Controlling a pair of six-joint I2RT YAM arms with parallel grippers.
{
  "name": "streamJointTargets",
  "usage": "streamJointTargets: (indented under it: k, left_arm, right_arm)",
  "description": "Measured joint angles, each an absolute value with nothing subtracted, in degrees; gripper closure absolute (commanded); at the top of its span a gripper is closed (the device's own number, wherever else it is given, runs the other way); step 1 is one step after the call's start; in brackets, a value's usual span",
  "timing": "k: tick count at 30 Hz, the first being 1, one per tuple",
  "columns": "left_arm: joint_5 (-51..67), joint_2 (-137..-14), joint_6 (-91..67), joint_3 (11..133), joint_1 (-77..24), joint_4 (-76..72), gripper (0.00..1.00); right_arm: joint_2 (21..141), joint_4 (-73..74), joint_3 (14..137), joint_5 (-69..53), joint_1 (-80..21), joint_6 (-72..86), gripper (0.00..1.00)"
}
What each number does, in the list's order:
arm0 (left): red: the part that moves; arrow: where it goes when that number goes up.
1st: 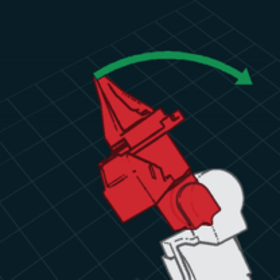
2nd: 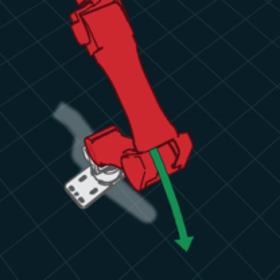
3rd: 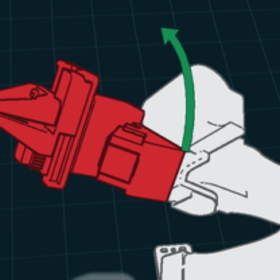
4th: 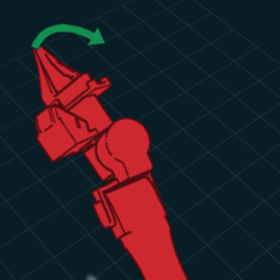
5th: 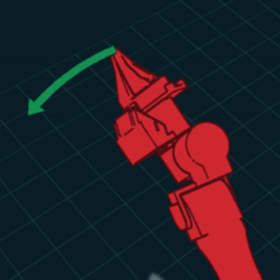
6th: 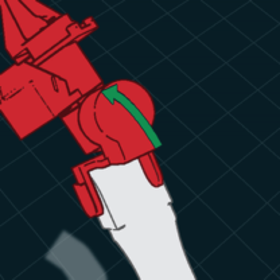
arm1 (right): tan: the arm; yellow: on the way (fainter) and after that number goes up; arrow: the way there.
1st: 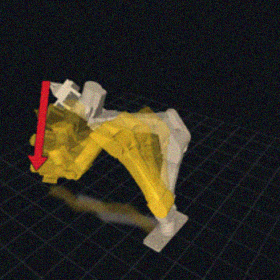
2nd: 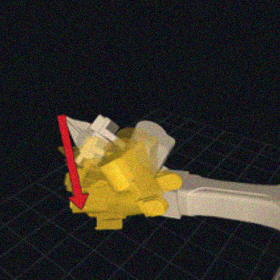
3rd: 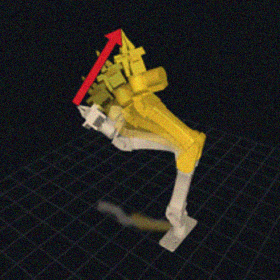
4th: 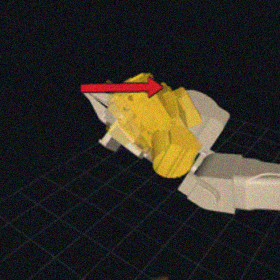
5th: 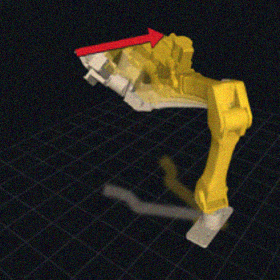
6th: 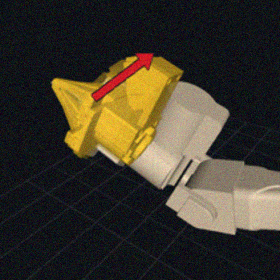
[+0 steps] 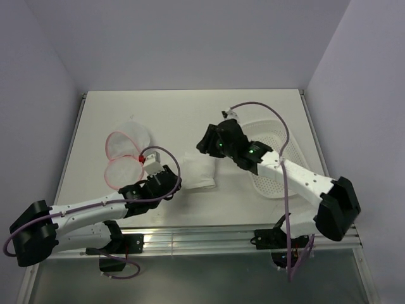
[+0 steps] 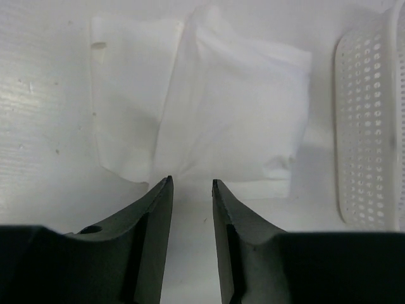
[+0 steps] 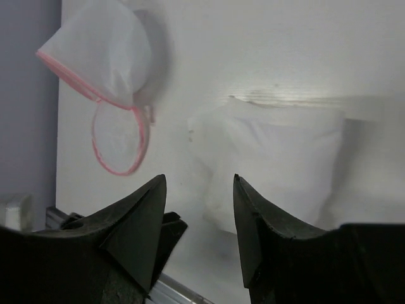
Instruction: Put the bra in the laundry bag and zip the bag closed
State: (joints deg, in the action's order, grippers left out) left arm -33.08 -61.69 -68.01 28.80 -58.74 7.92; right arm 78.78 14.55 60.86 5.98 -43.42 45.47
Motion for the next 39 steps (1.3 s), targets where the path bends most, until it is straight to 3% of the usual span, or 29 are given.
streamJointTargets:
  k: [3, 13, 18, 26, 39]
  left_arm:
    - [-32.9, -62.5, -67.0, 31.4, -57.1, 8.5, 0.6]
    - [-26.3, -63.3, -62.1, 32.8, -43.6, 8.1, 0.58]
    - [-21.6, -65.8, -60.0, 32.8, -41.5, 6.3, 0.58]
    - [-15.8, -69.9, -59.1, 32.7, -39.6, 2.7, 0.59]
    - [-12.1, -76.2, -59.2, 31.1, -37.6, -3.3, 0.62]
  right_arm:
    - [73.0, 12.4, 53.8, 3.9, -40.0, 45.1, 0.4]
    - [67.4, 3.4, 33.5, -5.9, -35.8, 43.8, 0.1]
    - [66.9, -6.1, 27.6, -10.1, -32.8, 44.2, 0.08]
    - [76.0, -20.9, 25.8, -16.3, -32.2, 46.5, 0.06]
    - [84.2, -31.5, 25.8, -18.1, -32.2, 48.6, 0.06]
